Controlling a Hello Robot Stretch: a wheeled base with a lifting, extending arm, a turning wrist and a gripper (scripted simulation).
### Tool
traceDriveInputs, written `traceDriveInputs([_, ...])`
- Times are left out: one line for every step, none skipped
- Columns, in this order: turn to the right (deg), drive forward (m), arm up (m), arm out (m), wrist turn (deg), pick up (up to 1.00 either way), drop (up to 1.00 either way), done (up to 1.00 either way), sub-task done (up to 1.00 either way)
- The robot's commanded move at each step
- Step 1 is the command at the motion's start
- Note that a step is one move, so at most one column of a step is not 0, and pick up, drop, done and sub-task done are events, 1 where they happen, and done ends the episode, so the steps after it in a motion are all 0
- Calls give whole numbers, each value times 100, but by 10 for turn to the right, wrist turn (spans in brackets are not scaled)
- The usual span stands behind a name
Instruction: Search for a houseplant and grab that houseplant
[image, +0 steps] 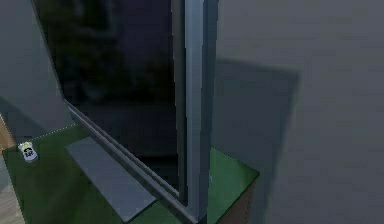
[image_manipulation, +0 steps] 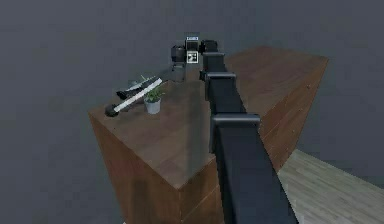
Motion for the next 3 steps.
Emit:
traceDriveInputs([0,0,0,0,450,0,0,0,0])
traceDriveInputs([0,0,0,0,30,0,0,0,0])
traceDriveInputs([0,0,-12,0,0,0,0,0,0])
